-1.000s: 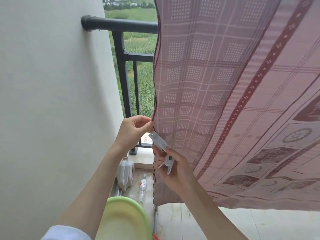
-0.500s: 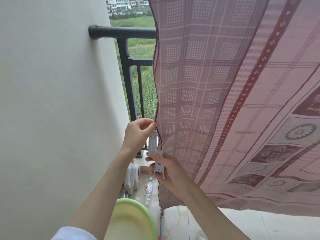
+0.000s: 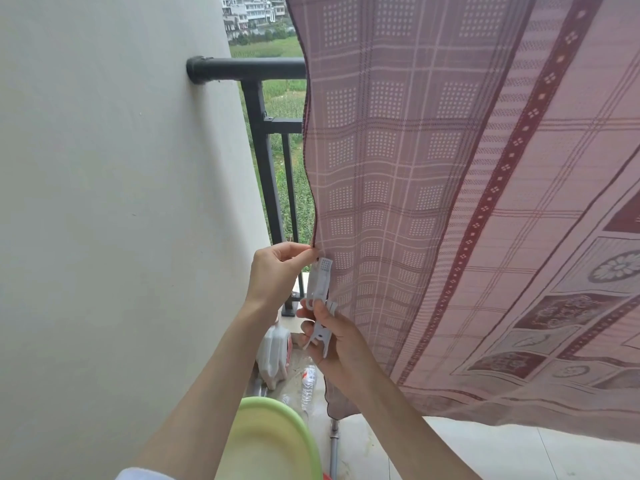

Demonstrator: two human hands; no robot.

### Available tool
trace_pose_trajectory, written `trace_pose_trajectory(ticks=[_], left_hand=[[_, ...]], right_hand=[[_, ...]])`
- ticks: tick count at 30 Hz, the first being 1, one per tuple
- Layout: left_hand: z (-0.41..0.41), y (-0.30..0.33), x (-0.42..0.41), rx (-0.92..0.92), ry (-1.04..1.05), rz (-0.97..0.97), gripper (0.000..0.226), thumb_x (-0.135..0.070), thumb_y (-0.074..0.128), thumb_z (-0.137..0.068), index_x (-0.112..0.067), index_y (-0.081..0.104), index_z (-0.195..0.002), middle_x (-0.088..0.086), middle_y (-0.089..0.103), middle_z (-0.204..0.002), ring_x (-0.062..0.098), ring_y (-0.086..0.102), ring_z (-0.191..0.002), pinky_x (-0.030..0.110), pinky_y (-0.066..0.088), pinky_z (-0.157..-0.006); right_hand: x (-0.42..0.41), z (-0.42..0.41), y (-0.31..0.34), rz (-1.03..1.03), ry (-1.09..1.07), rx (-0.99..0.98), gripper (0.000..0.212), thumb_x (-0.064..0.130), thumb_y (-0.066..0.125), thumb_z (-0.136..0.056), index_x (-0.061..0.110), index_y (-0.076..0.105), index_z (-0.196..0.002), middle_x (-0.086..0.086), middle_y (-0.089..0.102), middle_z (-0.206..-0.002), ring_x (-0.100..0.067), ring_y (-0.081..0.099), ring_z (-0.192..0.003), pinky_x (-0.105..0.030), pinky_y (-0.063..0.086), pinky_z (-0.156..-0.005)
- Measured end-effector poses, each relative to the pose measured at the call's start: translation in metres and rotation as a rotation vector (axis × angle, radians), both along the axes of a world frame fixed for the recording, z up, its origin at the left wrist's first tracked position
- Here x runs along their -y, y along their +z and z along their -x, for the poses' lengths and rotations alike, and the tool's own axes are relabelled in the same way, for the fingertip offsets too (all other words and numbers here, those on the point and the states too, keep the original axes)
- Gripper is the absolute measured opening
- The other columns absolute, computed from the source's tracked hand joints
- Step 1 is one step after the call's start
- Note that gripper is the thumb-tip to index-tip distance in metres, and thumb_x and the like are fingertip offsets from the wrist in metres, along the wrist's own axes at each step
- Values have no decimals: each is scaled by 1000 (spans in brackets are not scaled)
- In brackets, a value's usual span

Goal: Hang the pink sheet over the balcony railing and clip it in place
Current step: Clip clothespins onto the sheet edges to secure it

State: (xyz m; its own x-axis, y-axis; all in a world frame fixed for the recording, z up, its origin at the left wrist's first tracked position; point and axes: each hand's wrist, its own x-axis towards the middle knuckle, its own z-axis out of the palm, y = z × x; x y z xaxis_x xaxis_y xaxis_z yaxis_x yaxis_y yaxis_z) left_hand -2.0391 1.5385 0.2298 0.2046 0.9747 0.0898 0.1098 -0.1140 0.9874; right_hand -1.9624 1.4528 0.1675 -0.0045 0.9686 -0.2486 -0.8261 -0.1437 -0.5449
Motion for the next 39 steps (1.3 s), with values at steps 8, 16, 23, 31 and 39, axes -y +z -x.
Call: trace_pose_trajectory(ticks=[8,16,23,31,39], left_hand=[[1,-2,-1,-22,57,10,14,-31,73,-74,-21,67,-67,1,65,-82,11,57,-74,5,43,-54],[14,-45,11,98,47,66,13,-25,58,-88,-26,67,-78,-8,65,-78,7,56,-73,19,46,-67],[31,-162,19,-121,-108,292,27,-7,46,-94,-24,60,-108,-2,63,-108,12,56,-93,16,46,-72],[8,-237,-9,-194,-242,338,40,-7,40,-95,-25,48,-130,-8,53,-126,9,47,-118,25,34,-100],[-13,-263,-32,-101,-276,294,13,-8,62,-84,-20,68,-84,-7,67,-84,-9,60,-75,13,46,-78]], right_hand=[[-9,0,6,-33,68,6,17,23,64,-74,9,70,-83,-6,66,-81,-9,52,-52,-21,49,-53],[6,-13,-21,110,121,56,45,24,68,-69,2,56,-106,-7,67,-77,-14,55,-62,-23,50,-60],[14,-30,-98,464,-21,310,10,7,55,-87,6,61,-80,-8,61,-67,-20,51,-62,-27,39,-57],[-2,-41,-154,441,60,792,21,9,60,-80,23,59,-65,6,53,-46,-8,46,-40,-18,42,-44],[-21,-47,-182,419,38,905,18,5,54,-81,12,63,-96,2,50,-49,-7,47,-44,-13,36,-41]])
